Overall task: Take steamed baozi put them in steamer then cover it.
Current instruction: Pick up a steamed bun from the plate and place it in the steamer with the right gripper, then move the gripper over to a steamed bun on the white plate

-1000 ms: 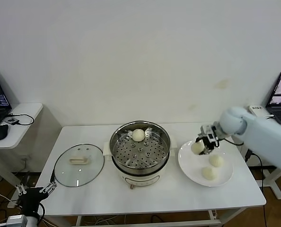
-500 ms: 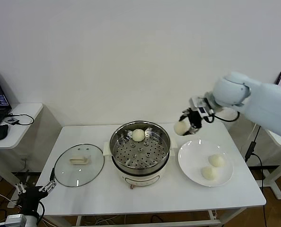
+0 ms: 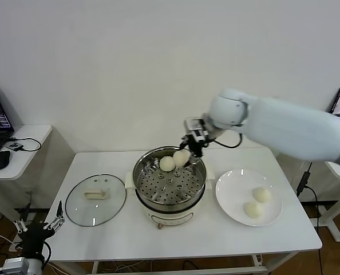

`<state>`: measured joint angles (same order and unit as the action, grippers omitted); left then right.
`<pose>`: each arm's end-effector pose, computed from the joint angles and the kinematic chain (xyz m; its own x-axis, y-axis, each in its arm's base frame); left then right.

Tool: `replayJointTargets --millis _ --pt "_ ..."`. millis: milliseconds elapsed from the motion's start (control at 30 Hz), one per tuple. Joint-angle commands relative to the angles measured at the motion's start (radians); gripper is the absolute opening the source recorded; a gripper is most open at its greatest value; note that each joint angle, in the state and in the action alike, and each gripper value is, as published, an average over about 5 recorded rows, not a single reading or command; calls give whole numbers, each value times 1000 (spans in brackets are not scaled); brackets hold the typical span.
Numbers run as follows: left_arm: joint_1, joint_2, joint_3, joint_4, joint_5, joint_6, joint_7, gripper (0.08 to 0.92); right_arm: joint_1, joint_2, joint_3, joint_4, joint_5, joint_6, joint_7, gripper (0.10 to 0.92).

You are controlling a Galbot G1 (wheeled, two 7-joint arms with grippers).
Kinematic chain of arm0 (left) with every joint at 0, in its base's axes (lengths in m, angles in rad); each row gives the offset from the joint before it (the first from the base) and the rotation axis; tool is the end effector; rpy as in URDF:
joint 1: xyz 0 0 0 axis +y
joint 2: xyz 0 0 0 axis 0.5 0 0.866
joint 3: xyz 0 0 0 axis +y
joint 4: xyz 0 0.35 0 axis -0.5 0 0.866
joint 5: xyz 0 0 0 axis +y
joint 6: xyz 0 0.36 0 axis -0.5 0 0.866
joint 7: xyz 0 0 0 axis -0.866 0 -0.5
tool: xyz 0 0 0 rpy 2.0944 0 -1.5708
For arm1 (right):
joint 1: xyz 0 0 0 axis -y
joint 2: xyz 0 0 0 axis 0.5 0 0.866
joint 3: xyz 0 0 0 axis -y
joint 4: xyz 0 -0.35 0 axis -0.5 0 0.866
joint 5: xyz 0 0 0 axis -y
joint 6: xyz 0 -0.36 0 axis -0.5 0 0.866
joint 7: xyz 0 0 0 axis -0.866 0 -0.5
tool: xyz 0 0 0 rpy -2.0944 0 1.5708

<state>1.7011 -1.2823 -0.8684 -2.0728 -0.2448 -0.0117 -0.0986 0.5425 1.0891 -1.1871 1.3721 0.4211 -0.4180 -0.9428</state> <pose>0.1511 0.1526 -0.2911 -0.9699 -0.2403 0.0387 -0.2288 0.9546 0.1909 0.5359 0.1146 -0.0391 -0.2104 -0.3805 0.9005 -0.9021 -0.2795 -0.3289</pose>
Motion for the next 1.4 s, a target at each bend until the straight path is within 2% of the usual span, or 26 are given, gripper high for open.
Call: replayJointTargets --millis 33,433,767,900,1067,1400 --pt "-3 0 -3 0 0 1 0 823 -112 195 20 -154 5 -16 27 611" --pt "-1 -11 2 5 3 -2 0 823 -183 266 47 -234 -26 -49 56 611" --pt "1 -15 4 2 3 -6 0 823 -193 271 43 -235 -35 -76 62 618" --pt "2 -17 7 0 4 -6 0 823 -168 247 43 -210 -40 -82 36 691" --pt "4 -17 7 -6 4 -6 -1 823 -74 146 27 -122 -32 -48 -22 806" --pt "6 -3 7 -20 -9 -5 3 823 189 -244 -84 199 -25 31 -117 823"
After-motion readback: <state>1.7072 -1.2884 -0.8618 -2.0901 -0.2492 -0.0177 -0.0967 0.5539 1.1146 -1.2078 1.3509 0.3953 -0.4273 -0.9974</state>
